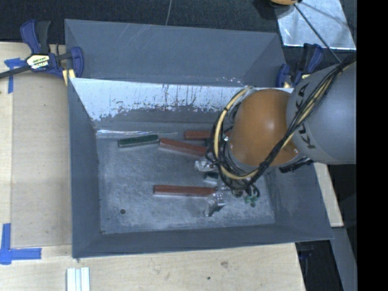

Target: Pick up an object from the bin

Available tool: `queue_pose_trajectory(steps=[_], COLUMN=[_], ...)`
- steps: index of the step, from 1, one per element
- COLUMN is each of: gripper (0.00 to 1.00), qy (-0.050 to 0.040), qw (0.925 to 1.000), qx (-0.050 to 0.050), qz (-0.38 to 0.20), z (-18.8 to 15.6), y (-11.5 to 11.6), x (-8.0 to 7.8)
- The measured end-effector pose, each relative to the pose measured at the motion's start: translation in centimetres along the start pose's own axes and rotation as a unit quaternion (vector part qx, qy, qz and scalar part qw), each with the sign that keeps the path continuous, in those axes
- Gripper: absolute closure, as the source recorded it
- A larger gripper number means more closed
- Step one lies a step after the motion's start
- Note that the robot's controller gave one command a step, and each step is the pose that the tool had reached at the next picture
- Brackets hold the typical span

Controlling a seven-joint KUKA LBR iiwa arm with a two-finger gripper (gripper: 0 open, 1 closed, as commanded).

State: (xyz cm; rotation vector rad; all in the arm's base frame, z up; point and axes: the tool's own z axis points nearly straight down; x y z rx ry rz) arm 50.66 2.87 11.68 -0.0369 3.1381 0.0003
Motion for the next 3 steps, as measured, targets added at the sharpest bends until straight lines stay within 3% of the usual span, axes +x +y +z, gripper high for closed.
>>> queue_pose_trajectory(steps=[1,2,3], gripper=[1.0,1.0,1.0], qy=[-0.0051,-0.0051,-0.0038], qw=[0.9991,0.9991,0.9984], qx=[0.0,0.0,0.0], qz=[0.042,0.042,0.057], z=[3.7,3.7,-14.5], y=[0.4,0.4,-0.3], x=[-1.9,-1.9,-4.6])
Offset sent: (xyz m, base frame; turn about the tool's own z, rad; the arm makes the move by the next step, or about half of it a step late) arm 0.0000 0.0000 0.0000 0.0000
